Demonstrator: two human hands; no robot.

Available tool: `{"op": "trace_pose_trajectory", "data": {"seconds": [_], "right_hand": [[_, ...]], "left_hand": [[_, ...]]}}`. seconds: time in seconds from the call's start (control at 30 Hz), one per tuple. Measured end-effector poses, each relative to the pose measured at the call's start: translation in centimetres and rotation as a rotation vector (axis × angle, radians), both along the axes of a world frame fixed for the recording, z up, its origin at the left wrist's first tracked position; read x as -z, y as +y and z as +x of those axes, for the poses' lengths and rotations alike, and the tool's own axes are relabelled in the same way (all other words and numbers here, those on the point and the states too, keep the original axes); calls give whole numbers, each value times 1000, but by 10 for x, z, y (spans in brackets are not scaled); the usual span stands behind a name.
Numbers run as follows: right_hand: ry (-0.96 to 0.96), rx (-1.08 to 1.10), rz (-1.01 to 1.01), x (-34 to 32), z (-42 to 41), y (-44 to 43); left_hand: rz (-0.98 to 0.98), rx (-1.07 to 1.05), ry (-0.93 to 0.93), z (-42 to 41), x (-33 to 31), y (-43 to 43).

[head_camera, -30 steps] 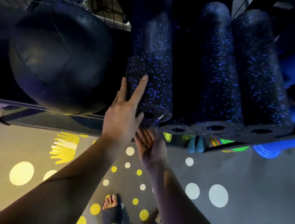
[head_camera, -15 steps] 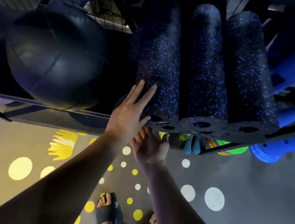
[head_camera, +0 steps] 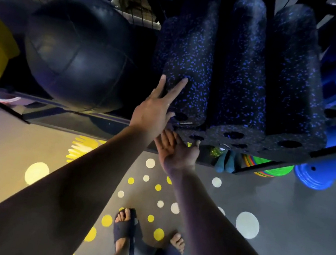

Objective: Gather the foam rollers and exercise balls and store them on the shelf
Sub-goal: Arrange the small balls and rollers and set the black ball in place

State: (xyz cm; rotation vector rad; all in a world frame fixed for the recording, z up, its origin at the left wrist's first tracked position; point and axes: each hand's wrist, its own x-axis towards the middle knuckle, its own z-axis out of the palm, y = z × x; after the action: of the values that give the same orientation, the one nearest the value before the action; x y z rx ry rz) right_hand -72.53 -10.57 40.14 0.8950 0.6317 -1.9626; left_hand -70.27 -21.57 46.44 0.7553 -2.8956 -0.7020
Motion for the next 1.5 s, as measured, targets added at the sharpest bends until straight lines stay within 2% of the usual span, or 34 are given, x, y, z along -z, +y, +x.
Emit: {"op": "trace_pose_trajectory", "data": {"seconds": [0.07, 0.13, 0.23, 0.37, 0.5, 0.57, 0.6, 0.63, 0.7, 0.73, 0.83, 0.93, 1.0, 1.07, 1.13, 1.2, 1.3, 1.33, 1.4, 1.43, 1.5], "right_hand": [[22, -75, 103, -15, 2, 19], [49, -141, 153, -41, 9, 38], [116, -264, 177, -82, 19, 48], [265, -434, 280, -134, 24, 34], [292, -422, 412, -167, 36, -16], [620, -704, 461, -171, 48, -46], [701, -800, 477, -168, 54, -61], [891, -927, 609, -164, 58, -74], [1152, -1012, 727, -167, 68, -102], [1219, -1031, 732, -168, 71, -118], [1374, -1016, 766, -158, 70, -173], [1616, -1046, 984, -134, 65, -234], [1677, -1012, 1185, -114, 68, -264], [1697, -890, 1361, -101, 91, -285], [1745, -791, 1458, -96, 119, -298], [1911, -751, 1447, -101, 143, -303], [2134, -725, 1079, -120, 165, -300], [2160, -744, 1005, -127, 168, -298], [2094, -733, 1037, -135, 163, -294], [1975, -744, 1085, -138, 158, -292], [1719, -904, 1102, -136, 147, -294]], "left_hand": [[77, 30, -36, 3, -8, 0], [161, 52, 21, 18, -23, -1], [191, -110, 168, 61, -48, 0], [177, -216, 56, 137, -69, -12], [130, -306, 5, 198, -85, -46], [126, -417, -10, 215, -90, -67], [130, -461, -9, 221, -89, -79], [137, -485, -8, 226, -88, -90], [170, -503, 8, 231, -83, -115], [192, -507, 25, 232, -80, -128], [284, -499, 124, 232, -71, -171], [396, -479, 208, 238, -62, -215], [445, -444, 228, 248, -57, -245], [456, -377, 244, 261, -55, -276], [456, -343, 286, 273, -52, -305], [432, -355, 296, 280, -49, -327], [417, -399, 299, 279, -54, -343], [409, -386, 300, 279, -57, -345], [366, -330, 258, 278, -61, -344], [334, -304, 213, 279, -63, -343], [266, -285, 118, 283, -59, -342]]}}
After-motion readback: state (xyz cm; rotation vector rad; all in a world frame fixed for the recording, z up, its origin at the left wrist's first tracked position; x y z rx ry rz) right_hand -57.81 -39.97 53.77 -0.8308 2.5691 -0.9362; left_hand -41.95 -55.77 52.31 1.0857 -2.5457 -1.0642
